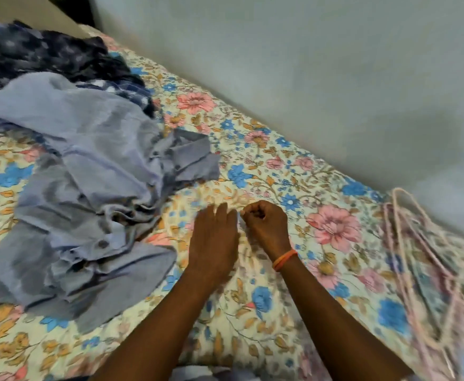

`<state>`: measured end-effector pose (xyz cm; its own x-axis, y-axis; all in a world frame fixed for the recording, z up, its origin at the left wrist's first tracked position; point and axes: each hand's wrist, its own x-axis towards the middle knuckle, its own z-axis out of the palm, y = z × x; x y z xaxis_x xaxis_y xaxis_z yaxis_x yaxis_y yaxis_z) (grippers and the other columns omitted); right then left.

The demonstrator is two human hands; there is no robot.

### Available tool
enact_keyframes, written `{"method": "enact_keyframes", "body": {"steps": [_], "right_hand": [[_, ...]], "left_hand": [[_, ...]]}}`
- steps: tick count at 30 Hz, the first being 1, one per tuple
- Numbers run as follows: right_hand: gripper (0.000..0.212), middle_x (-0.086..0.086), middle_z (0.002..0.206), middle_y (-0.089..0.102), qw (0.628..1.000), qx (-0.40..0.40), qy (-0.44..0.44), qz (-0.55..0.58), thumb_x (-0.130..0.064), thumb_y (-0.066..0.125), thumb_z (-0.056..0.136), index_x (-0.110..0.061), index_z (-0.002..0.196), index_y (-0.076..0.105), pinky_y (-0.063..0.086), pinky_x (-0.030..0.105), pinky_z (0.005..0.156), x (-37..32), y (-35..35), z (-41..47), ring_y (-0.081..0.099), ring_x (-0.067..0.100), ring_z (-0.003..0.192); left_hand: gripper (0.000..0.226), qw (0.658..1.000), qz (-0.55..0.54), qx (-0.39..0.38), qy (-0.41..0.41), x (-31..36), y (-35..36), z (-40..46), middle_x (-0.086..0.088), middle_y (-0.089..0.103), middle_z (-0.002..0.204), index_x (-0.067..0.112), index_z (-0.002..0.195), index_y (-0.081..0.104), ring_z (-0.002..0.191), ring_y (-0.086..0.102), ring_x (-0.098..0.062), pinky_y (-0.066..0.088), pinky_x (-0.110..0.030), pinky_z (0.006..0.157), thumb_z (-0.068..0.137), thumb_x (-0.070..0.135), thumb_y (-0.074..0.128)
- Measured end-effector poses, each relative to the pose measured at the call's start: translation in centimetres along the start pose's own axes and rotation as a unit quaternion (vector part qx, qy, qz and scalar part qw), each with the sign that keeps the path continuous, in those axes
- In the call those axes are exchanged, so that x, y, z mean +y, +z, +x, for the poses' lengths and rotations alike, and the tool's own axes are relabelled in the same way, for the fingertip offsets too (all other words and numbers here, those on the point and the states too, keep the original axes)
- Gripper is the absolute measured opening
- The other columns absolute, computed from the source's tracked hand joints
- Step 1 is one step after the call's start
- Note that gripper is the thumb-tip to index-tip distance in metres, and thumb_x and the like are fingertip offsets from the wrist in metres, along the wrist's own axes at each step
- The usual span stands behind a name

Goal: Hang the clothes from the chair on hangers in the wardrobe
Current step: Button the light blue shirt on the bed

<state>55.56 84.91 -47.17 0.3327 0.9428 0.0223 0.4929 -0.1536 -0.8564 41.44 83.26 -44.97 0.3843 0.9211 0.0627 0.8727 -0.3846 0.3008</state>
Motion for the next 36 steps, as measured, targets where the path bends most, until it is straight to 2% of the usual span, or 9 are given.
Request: {"method": "enact_keyframes", "body": {"steps": [2,8,14,20,22,25,28,33,36], "right_hand": [[0.010,-0.006,0.075,0.066,0.999,0.033,-0.002,-0.039,-0.011,0.073,0.084,-0.016,0.077,0.068,0.043,0.019,0.068,1.8,-3.5,-0.5,0.060,0.005,0.071],[0.010,0.015,0.084,0.068,0.971,0.138,-0.006,-0.197,-0.015,0.063,0.084,-0.006,0.084,0.069,0.050,0.041,0.073,7.6,-12.4,-1.2,0.063,0.035,0.083],[0.028,0.019,0.116,0.060,0.838,0.299,0.115,-0.442,-0.011,0.067,0.083,-0.009,0.111,0.066,0.048,0.047,0.081,10.7,-19.2,-1.4,0.060,0.041,0.097],[0.027,0.020,0.130,0.048,0.875,0.295,0.206,-0.325,-0.002,0.061,0.091,-0.004,0.118,0.060,0.047,0.046,0.094,11.7,-21.4,-0.5,0.053,0.038,0.111],[0.010,0.017,0.111,0.052,0.892,0.321,0.196,-0.253,0.000,0.061,0.091,-0.007,0.098,0.061,0.049,0.044,0.087,11.9,-21.5,-0.4,0.053,0.034,0.097],[0.029,0.004,0.076,0.054,0.915,0.281,0.212,-0.198,-0.004,0.061,0.087,-0.016,0.063,0.051,0.050,0.038,0.074,13.6,-21.2,-0.9,0.058,0.031,0.080],[0.019,0.018,0.100,0.069,0.912,0.329,0.194,-0.151,0.000,0.065,0.083,-0.010,0.094,0.077,0.056,0.044,0.084,12.3,-19.9,0.3,0.066,0.035,0.096],[0.021,0.017,0.088,0.073,0.947,0.295,0.076,-0.098,0.004,0.068,0.081,0.000,0.100,0.076,0.050,0.033,0.094,6.8,-16.2,0.2,0.068,0.031,0.090],[0.015,0.000,0.060,0.062,0.977,0.203,-0.005,-0.058,0.008,0.068,0.078,-0.005,0.082,0.075,0.046,0.025,0.072,2.7,-10.4,-1.9,0.054,0.014,0.066]], "left_hand": [[0.049,0.990,-0.073,-0.109,0.049,3.2,1.4,-0.2,-0.010,0.050,0.138,0.013,0.141,0.045,0.127,0.046,-0.031,0.039,-0.039,0.101,0.096,0.030,0.056],[0.043,0.973,0.073,-0.173,0.137,8.8,4.3,-0.8,-0.003,0.040,0.139,0.026,0.137,0.037,0.127,0.038,-0.031,0.039,-0.047,0.100,0.098,0.039,0.047],[0.051,0.974,0.043,-0.178,0.135,8.5,4.6,-0.5,0.003,0.037,0.149,0.032,0.143,0.039,0.133,0.035,-0.028,0.039,-0.046,0.104,0.096,0.045,0.053],[0.055,0.976,0.035,-0.181,0.118,9.4,3.7,-0.5,0.005,0.040,0.144,0.031,0.144,0.040,0.131,0.036,-0.022,0.040,-0.040,0.103,0.094,0.046,0.057],[0.054,0.976,0.023,-0.179,0.119,9.2,3.5,-0.4,0.007,0.039,0.146,0.032,0.145,0.039,0.132,0.035,-0.021,0.040,-0.039,0.102,0.094,0.044,0.056],[0.054,0.976,0.021,-0.171,0.133,8.7,3.5,-0.5,0.008,0.035,0.150,0.032,0.145,0.039,0.136,0.033,-0.020,0.038,-0.037,0.103,0.095,0.042,0.056],[0.046,0.976,-0.003,-0.168,0.139,7.8,3.7,-0.5,0.007,0.042,0.143,0.029,0.138,0.049,0.129,0.039,-0.020,0.042,-0.034,0.097,0.094,0.038,0.059],[0.016,0.959,-0.237,-0.156,0.020,6.6,1.9,-0.1,0.008,0.064,0.095,0.021,0.098,0.068,0.084,0.063,-0.009,0.051,-0.028,0.070,0.099,0.031,0.055],[0.028,0.913,-0.392,-0.087,-0.073,6.1,-0.2,0.4,0.010,0.071,0.092,0.025,0.101,0.069,0.082,0.066,-0.005,0.053,-0.027,0.074,0.099,0.045,0.050]]}}
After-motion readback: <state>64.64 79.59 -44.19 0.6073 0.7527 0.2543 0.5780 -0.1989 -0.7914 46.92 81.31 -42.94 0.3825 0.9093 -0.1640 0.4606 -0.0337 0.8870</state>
